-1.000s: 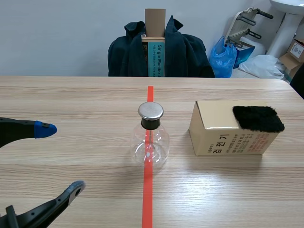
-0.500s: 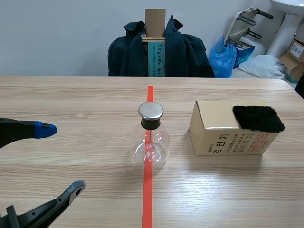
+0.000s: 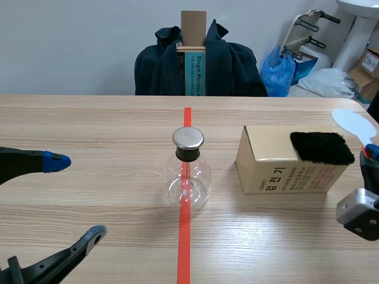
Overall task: Do the electroscope experiment.
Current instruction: 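Rub the plate on the fur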
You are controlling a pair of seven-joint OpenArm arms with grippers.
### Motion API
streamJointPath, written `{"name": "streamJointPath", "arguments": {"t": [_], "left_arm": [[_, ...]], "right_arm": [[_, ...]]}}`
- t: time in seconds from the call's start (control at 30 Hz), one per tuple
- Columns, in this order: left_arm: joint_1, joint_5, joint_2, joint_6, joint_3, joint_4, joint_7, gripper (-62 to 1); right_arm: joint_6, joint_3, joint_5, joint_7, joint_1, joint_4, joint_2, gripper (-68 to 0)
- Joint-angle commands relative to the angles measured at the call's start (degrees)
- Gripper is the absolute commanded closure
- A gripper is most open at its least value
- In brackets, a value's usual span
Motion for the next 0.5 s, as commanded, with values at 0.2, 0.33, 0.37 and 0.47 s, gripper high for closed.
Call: {"name": "streamJointPath", "arguments": {"t": [0.2, 0.33, 0.37, 0.47], "left_arm": [[-0.1, -0.8, 0.3, 0.1, -0.2, 1.0, -0.8, -62.3], [-0.1, -0.8, 0.3, 0.1, -0.2, 1.0, -0.8, -62.3], [-0.1, -0.8, 0.3, 0.1, -0.2, 1.0, -0.8, -62.3], [-0.1, -0.8, 0.3, 0.1, -0.2, 1.0, -0.8, -62.3]], "right_arm": [[3.1, -1.7, -0.4, -2.7, 0.7, -3.0, 1.6, -0.8], [6.7, -2.1, -0.6, -3.1, 0.7, -3.4, 2.1, -0.8], [7.3, -2.1, -0.7, -2.9, 0.7, -3.4, 2.2, -0.8], [9.0, -2.1, -1.7, -1.9, 0.7, -3.4, 2.7, -0.8]]}}
